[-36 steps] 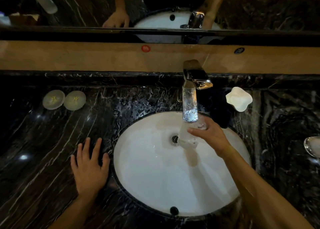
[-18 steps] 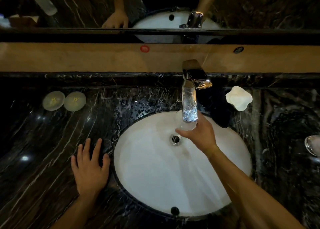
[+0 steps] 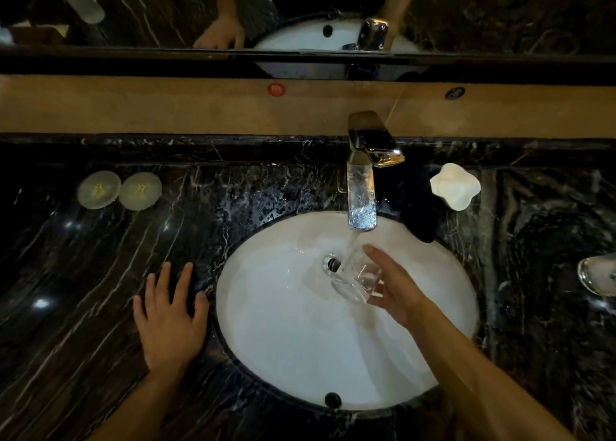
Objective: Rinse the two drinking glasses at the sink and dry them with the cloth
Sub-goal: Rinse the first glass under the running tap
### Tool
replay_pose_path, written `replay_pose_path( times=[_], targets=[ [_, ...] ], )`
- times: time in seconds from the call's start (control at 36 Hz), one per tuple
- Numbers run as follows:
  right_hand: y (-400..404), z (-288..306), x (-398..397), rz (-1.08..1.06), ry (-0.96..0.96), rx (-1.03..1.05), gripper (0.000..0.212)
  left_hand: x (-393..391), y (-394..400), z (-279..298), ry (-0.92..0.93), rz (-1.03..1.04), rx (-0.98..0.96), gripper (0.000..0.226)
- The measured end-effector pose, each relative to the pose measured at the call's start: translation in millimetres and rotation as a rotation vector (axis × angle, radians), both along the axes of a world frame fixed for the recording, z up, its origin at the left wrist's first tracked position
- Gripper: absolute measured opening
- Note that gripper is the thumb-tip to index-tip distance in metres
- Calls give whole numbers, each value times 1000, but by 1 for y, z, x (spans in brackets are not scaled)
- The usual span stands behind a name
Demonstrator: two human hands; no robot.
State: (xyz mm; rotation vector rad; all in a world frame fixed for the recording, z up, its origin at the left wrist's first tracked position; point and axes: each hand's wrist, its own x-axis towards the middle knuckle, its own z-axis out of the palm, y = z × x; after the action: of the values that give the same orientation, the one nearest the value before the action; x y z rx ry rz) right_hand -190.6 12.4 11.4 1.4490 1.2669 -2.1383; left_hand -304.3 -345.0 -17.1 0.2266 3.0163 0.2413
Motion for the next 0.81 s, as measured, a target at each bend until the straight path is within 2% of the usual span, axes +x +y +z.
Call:
replay_pose_path(
  times=[0.11, 0.22, 0.36, 0.44, 0.53, 0.58, 0.67, 0.75, 0.81],
  targets=[
    [-13, -2, 7, -38, -89, -211, 51, 0, 1, 1, -2, 3, -4, 64],
    [-18, -6, 9, -86, -168, -426, 49, 1, 1, 2, 2, 4, 10, 64],
    [-20, -5, 9, -191, -224, -597, 62, 0, 1, 3, 1, 3, 16, 64],
    [-20, -7, 8, -202, -204, -603, 70, 0, 1, 3, -3, 6, 15, 64],
    [-16, -7, 5, -127, -112, -516, 66, 0, 1, 3, 3, 4, 17, 64],
    [-14, -4, 0, -73, -30, -385, 60, 1, 2, 4, 4, 6, 19, 64],
    [-15, 4, -9, 76, 52, -43, 68, 1, 2, 3, 6, 6, 13, 64],
    [-20, 12, -21, 167, 106, 351, 57, 1, 2, 2, 6, 3, 10, 64],
    [-22, 15, -29, 262, 138, 559, 66, 1, 1, 3, 12, 4, 17, 64]
  ],
)
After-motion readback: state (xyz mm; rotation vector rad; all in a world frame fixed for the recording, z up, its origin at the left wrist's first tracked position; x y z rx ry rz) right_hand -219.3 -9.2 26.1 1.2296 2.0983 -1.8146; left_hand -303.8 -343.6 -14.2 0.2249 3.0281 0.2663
